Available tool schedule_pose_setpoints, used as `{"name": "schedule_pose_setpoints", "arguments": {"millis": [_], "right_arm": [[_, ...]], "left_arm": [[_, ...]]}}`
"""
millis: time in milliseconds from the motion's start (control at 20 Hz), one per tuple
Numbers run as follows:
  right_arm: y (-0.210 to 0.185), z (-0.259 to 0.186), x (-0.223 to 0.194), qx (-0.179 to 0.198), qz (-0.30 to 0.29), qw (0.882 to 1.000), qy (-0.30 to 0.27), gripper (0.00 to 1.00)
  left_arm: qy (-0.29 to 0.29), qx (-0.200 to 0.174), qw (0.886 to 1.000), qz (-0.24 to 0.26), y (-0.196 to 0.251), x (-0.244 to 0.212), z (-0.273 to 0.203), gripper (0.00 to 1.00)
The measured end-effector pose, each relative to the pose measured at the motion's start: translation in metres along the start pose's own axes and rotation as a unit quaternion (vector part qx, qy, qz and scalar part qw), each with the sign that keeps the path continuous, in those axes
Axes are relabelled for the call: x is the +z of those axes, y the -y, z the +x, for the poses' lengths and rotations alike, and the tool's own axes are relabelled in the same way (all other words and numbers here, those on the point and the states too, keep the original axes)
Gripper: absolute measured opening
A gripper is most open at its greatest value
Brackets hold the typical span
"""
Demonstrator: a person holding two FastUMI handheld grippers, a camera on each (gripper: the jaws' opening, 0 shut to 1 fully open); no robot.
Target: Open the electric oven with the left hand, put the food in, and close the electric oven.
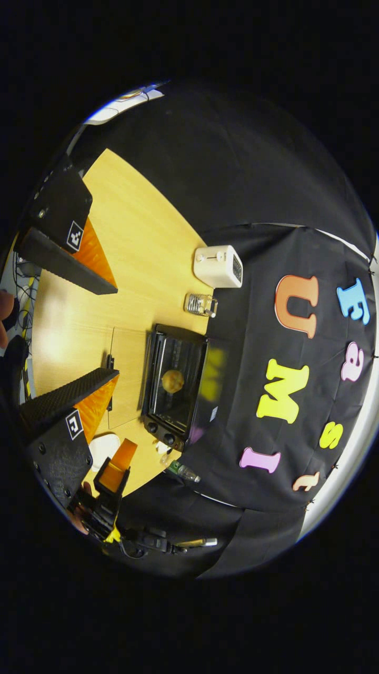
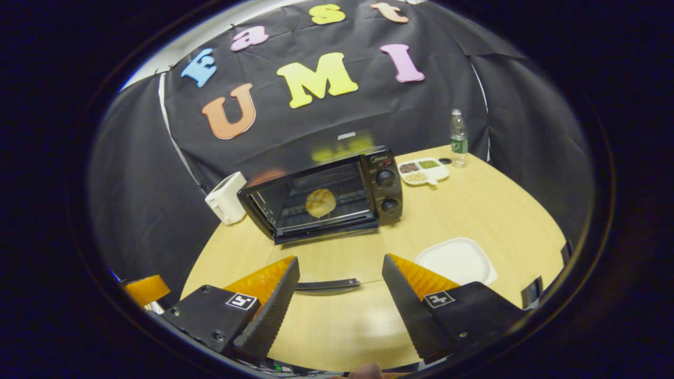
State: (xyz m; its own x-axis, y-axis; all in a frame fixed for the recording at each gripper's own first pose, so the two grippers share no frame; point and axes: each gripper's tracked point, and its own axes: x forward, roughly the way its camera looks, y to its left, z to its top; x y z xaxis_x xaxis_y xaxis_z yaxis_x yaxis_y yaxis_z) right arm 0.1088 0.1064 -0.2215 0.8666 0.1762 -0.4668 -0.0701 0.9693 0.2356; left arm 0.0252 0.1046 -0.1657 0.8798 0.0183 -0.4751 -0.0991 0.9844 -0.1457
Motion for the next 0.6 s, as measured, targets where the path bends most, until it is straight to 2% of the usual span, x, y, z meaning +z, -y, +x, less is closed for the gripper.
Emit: {"name": "schedule_pose_setpoints", "arguments": {"millis": [150,350,600], "right_arm": [[0.020,-0.030,0.005,0.000,-0.025,1.000,0.000,0.96],[0.058,-0.057,0.020,-0.023,-0.032,0.999,0.004,0.96],[0.107,-0.077,0.026,-0.061,-0.011,0.998,0.001,0.96]], "left_arm": [[-0.030,-0.018,0.999,0.000,0.031,-0.034,0.019,0.95],[-0.064,-0.047,0.997,0.000,0.072,-0.081,0.049,0.95],[-0.100,-0.049,0.994,0.015,0.096,-0.123,0.101,0.95]]}}
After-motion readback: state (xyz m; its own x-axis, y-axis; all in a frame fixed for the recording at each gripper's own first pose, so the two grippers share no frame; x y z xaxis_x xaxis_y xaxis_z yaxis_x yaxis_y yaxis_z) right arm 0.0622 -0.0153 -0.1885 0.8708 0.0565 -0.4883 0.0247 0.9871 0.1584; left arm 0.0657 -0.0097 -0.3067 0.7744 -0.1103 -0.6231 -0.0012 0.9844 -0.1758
